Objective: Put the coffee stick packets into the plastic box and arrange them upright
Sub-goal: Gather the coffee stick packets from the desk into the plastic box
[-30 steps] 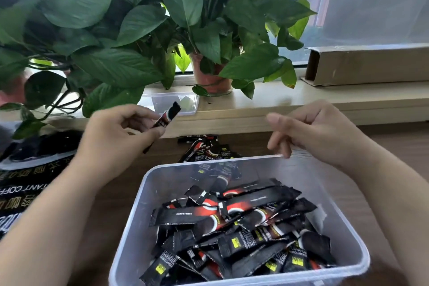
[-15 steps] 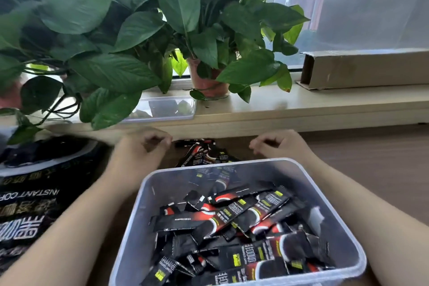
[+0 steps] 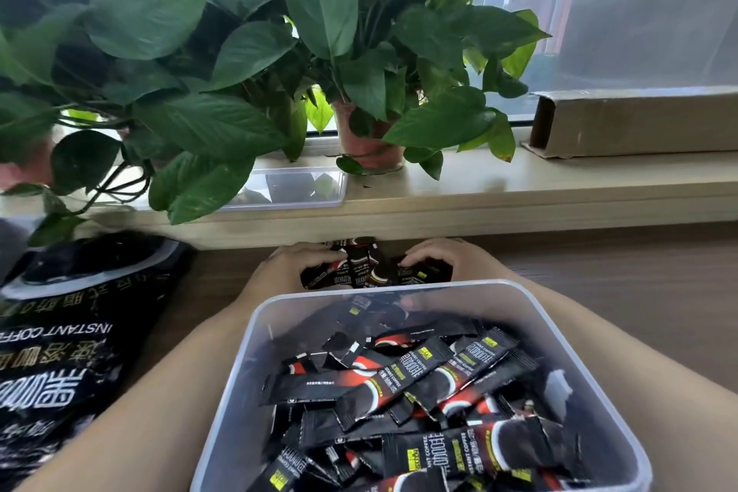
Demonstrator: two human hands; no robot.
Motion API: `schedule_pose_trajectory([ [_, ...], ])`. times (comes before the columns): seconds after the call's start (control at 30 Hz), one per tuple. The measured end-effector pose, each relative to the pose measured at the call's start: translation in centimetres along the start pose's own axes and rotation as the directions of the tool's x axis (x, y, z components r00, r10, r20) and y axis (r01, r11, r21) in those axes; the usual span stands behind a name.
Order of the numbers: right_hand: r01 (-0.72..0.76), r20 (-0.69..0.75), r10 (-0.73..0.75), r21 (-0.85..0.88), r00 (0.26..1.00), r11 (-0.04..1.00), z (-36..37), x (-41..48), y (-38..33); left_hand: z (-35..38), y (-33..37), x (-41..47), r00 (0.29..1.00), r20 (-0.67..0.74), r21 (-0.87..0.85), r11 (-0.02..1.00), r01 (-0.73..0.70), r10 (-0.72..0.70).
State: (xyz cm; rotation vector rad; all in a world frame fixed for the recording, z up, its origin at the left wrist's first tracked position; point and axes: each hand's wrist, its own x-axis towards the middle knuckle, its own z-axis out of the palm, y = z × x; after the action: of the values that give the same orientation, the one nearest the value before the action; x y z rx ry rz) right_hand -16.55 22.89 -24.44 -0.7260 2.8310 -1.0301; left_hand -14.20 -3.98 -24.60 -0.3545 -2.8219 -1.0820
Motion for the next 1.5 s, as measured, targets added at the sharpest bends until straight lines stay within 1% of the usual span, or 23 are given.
schedule_pose_trajectory([
  [0.1, -0.022, -0.043, 0.028, 0.126, 0.999, 0.992, -0.4, -0.1, 0.8, -0.2, -1.0, 0.3, 0.999, -0.048, -0.105, 0.994, -0.029, 0.024],
  [0.2, -0.011, -0.067, 0.022, 0.171, 0.998, 0.985, -0.6, 0.0, 1.3, -0.4, -1.6, 0.4, 0.997, -0.073, -0.283, 0.957, -0.059, 0.039],
  [0.27, -0.003, -0.07, 0.015, 0.171, 0.997, 0.985, -0.9, 0.3, 1.6, -0.5, -1.7, 0.5, 0.992, -0.128, -0.34, 0.939, -0.051, 0.007],
  [0.37, 0.006, -0.041, 0.001, 0.165, 0.999, 0.986, -1.6, 0.7, 1.8, -0.5, -2.0, 0.4, 0.986, -0.167, -0.277, 0.96, -0.028, -0.02],
  [0.47, -0.029, -0.107, 0.054, 0.217, 0.993, 0.976, -1.7, 0.4, 1.9, -0.5, -2.1, 0.5, 0.988, -0.152, -0.2, 0.98, -0.024, -0.007],
  [0.53, -0.048, -0.143, 0.087, 0.261, 0.986, 0.964, -1.4, 0.2, 1.8, -0.3, -2.0, 0.5, 0.989, -0.147, -0.083, 0.997, 0.0, -0.013],
  [0.57, -0.049, -0.152, 0.093, 0.268, 0.984, 0.962, -1.3, 0.1, 1.8, -0.3, -1.7, 0.5, 0.991, -0.132, -0.043, 0.999, 0.0, -0.005],
  [0.67, -0.05, -0.163, 0.097, 0.271, 0.982, 0.961, -1.2, 0.1, 1.8, -0.2, -0.5, 0.1, 1.0, -0.016, -0.055, 0.998, -0.026, 0.025],
  [0.73, -0.044, -0.167, 0.094, 0.281, 0.981, 0.959, -1.1, 0.2, 1.9, -0.1, 0.0, -0.2, 0.999, 0.026, -0.04, 0.998, -0.041, 0.043],
  [0.8, -0.045, -0.168, 0.099, 0.299, 0.981, 0.953, -1.2, 0.1, 1.8, 0.0, 0.3, -0.2, 0.999, 0.011, -0.022, 0.999, -0.044, 0.045],
  [0.93, -0.091, -0.154, 0.154, 0.353, 0.976, 0.931, -1.6, -0.3, 2.0, -0.3, 0.4, -0.3, 0.998, -0.042, -0.067, 0.997, -0.038, 0.036],
  [1.0, -0.107, -0.148, 0.173, 0.375, 0.974, 0.921, -1.7, -0.3, 2.1, -0.9, 0.2, -0.3, 0.995, -0.084, -0.059, 0.996, -0.059, 0.054],
  [1.03, -0.111, -0.148, 0.178, 0.378, 0.973, 0.919, -1.6, -0.3, 2.1, -1.3, 0.2, -0.4, 0.992, -0.119, -0.055, 0.997, -0.048, 0.041],
  [1.1, -0.112, -0.154, 0.184, 0.389, 0.971, 0.914, -1.5, -0.3, 2.1, -2.1, 0.6, -0.7, 0.977, -0.213, -0.026, 0.999, 0.026, -0.031],
  [1.2, -0.114, -0.173, 0.203, 0.42, 0.964, 0.9, -1.4, -0.2, 2.1, -3.6, 2.6, -1.3, 0.927, -0.347, 0.044, 0.985, 0.167, -0.142],
  [1.27, -0.118, -0.178, 0.209, 0.418, 0.962, 0.901, -1.5, -0.4, 1.9, -5.1, 4.4, -2.3, 0.893, -0.414, 0.025, 0.978, 0.208, -0.179],
  [1.3, -0.119, -0.175, 0.207, 0.413, 0.963, 0.903, -1.5, -0.4, 1.9, -5.9, 5.3, -2.9, 0.886, -0.423, 0.002, 0.978, 0.211, -0.19],
  [1.37, -0.125, -0.171, 0.214, 0.421, 0.962, 0.899, -1.6, -0.3, 1.9, -7.1, 7.6, -4.3, 0.911, -0.37, -0.007, 0.981, 0.195, -0.184],
  [1.43, -0.125, -0.175, 0.219, 0.434, 0.96, 0.892, -1.6, -0.2, 1.9, -8.0, 10.2, -5.4, 0.946, -0.296, 0.064, 0.985, 0.158, -0.132],
  [1.5, -0.124, -0.176, 0.226, 0.455, 0.958, 0.882, -1.7, -0.2, 2.0, -8.6, 12.6, -6.4, 0.961, -0.276, 0.171, 0.983, 0.068, -0.018],
])
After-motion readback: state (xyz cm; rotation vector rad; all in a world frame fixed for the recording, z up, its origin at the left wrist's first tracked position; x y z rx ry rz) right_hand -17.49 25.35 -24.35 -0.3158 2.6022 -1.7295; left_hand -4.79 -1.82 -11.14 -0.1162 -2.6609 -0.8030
